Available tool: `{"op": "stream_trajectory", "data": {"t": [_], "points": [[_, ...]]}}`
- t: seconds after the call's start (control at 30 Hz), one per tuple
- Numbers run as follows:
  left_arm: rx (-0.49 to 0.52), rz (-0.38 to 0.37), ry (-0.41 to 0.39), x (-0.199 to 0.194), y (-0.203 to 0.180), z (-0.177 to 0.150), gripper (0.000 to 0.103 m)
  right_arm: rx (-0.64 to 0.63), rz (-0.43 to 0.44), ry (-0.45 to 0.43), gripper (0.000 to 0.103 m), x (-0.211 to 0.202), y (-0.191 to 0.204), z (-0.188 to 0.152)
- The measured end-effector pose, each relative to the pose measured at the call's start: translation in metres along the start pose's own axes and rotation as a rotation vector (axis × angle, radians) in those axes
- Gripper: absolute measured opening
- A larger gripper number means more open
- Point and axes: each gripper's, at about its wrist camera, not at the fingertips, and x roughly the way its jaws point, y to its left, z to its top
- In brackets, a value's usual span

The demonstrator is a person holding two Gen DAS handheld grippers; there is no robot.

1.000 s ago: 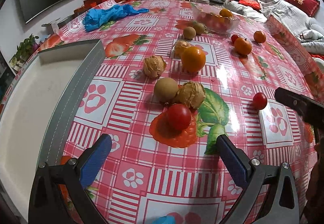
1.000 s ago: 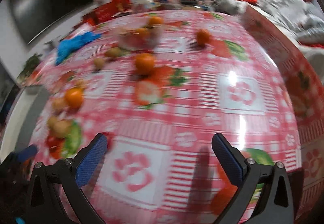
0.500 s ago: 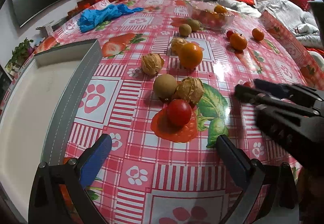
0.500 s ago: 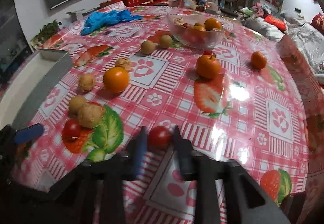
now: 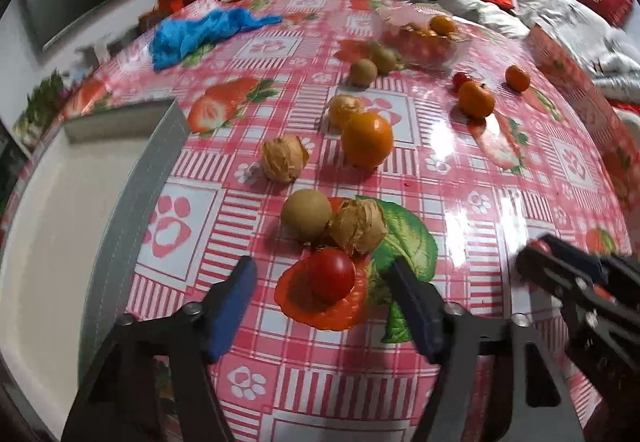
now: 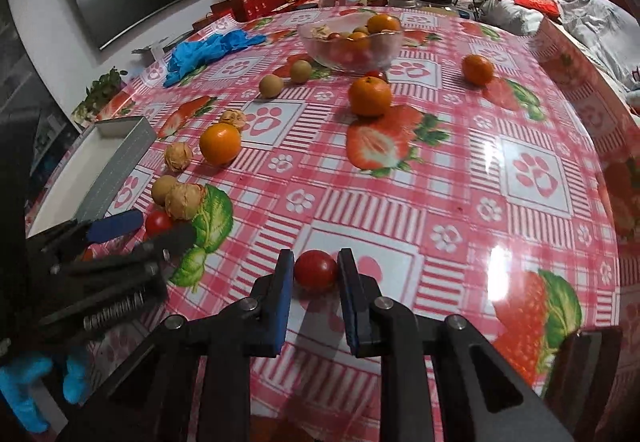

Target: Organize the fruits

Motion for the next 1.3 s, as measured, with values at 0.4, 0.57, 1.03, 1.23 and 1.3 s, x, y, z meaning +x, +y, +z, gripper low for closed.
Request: {"op": "stream_trajectory", "data": {"t": [0.4,0.57,1.03,1.23,1.3], "points": [[0.055,-0.041,-0.016,-0.029,0.010,-0.030,0.024,0.008,0.024,0.004,0.025,-0.011,0.001,-0.015],[0.013,-0.066,-0.023,-0.043,0.027,-0.038,0.024,0.005,0.031,0.012,0.025,-0.013,0.005,-0.020],[-0.004,-0.060,-0.117,-0.086,0.053,-0.035,0.024,-0.014,0.065,0.019,0.025,-0.021,0.029,-0.016],[-0.025,-0.033,-0.151,-0.101,0.071,-0.034,0.024,-0.035,0.069,0.016,0.025,-0.021,0.043,-0.012],[-0.036,-0.023,-0.157,-0.103,0.078,-0.034,0.024,-0.048,0.048,0.021,0.025,-0.017,0.046,-0.013]]}}
